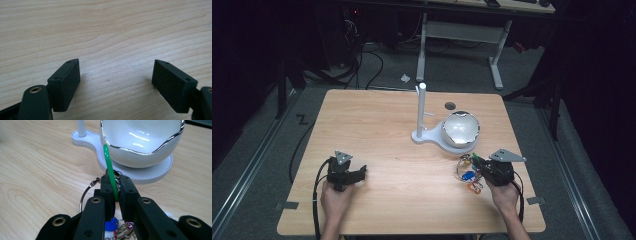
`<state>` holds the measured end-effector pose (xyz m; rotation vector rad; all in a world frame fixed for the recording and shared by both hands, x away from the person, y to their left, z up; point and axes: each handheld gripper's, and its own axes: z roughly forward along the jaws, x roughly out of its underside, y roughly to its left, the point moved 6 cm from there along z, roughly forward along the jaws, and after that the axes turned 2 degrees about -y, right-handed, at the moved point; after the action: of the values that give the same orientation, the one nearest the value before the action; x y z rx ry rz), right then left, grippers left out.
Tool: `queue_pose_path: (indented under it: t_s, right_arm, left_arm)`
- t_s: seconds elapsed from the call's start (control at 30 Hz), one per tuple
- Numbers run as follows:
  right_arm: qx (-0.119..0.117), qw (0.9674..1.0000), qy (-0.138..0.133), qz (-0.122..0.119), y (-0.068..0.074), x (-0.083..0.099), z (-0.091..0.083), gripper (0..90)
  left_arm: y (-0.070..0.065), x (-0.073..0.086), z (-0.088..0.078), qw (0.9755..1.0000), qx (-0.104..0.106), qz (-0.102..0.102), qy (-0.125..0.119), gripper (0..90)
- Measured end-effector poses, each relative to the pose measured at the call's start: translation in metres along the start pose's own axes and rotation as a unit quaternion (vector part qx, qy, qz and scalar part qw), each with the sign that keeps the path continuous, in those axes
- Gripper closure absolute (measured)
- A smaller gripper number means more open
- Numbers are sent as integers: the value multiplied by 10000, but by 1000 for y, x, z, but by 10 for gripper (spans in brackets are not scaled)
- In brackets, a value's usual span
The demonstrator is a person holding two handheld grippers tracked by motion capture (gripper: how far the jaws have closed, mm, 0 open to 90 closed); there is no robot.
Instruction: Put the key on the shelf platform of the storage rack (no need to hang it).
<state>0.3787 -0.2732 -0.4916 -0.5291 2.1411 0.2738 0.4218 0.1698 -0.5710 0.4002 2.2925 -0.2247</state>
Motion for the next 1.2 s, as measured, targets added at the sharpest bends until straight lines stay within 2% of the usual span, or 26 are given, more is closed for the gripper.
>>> queue_pose_path:
  t_s: [0.7,1.2]
  right_arm:
    - [74,9987,-467,-183,-5,-34,-36,832]
    - [92,9967,-766,-234,-15,-68,-60,832]
  left_arm:
    - [0,0,0,10000,-2,3,0,231]
    - [0,0,0,10000,-2,0,-1,231]
